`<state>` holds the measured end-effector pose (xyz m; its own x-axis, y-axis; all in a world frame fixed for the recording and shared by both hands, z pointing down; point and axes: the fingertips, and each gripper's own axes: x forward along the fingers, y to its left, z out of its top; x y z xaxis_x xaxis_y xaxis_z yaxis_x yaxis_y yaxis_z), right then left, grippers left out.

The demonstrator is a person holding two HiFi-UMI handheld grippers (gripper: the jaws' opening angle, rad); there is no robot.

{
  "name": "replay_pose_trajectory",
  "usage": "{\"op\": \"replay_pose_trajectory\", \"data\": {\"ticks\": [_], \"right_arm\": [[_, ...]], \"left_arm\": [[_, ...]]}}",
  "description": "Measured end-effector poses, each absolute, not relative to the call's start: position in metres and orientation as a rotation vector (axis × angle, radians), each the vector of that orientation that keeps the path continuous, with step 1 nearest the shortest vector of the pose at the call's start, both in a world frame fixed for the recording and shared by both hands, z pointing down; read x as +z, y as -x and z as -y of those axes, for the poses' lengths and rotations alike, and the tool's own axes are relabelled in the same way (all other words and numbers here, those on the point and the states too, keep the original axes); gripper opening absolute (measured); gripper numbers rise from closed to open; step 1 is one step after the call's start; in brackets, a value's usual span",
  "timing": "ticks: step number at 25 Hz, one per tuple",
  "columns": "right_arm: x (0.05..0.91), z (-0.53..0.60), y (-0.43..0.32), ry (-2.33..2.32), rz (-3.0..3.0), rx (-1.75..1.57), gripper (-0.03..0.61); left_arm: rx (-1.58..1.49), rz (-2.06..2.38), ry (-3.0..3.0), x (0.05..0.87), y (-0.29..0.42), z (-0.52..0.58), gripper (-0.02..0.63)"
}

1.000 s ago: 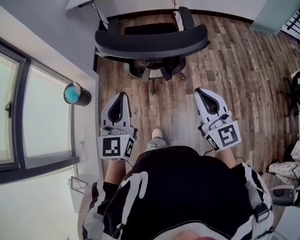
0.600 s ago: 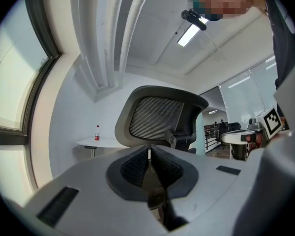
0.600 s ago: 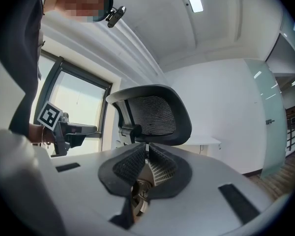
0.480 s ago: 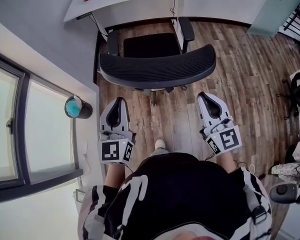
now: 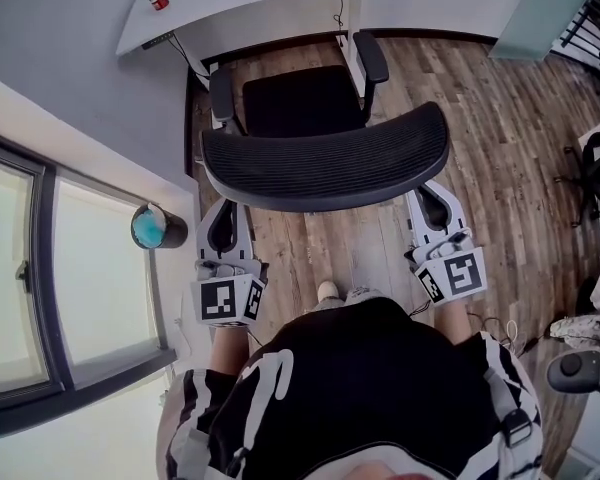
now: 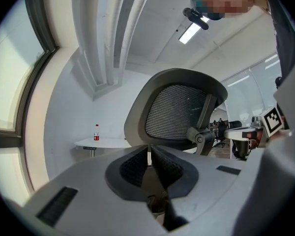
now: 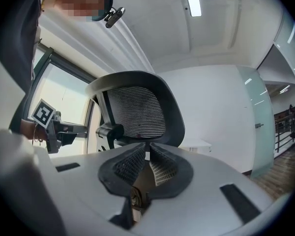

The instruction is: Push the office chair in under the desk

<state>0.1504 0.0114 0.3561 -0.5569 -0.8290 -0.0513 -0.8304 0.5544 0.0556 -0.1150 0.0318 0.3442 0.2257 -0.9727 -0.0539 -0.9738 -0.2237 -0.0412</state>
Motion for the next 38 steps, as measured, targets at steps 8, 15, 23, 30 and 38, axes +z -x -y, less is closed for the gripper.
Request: {"op": "replay_pose_trajectory", "data": {"ticks": [8,15,23,30,38], "right_arm": [[0.350,0.011,-0.163,1.435,-2.763,0.113,0.061],[0.336,0.029,-0.162,1.441,-2.742,0.159,0.177],[0.323,0.048,-0.163,1.410,-2.767,0.198,0.250],[0.321,0.061,-0.161,1.398,-2.778,0.198,0.253],[0.321,0.065,-0.163,1.450,-2.786,0.226,0.253]], "left_arm": [[0.039,-1.998,2.339,0.339,0.124,-0.022,0.111],[0.085,-2.015,2.313,0.326,0.137,-0.011,0.197],[0.047,-1.993,2.352,0.319,0.138,0.010,0.264],[0.027,-1.944,2.387,0.310,0.136,0.022,0.265],[-0.003,-1.953,2.407,0.309,0.136,0.038,0.311]]}}
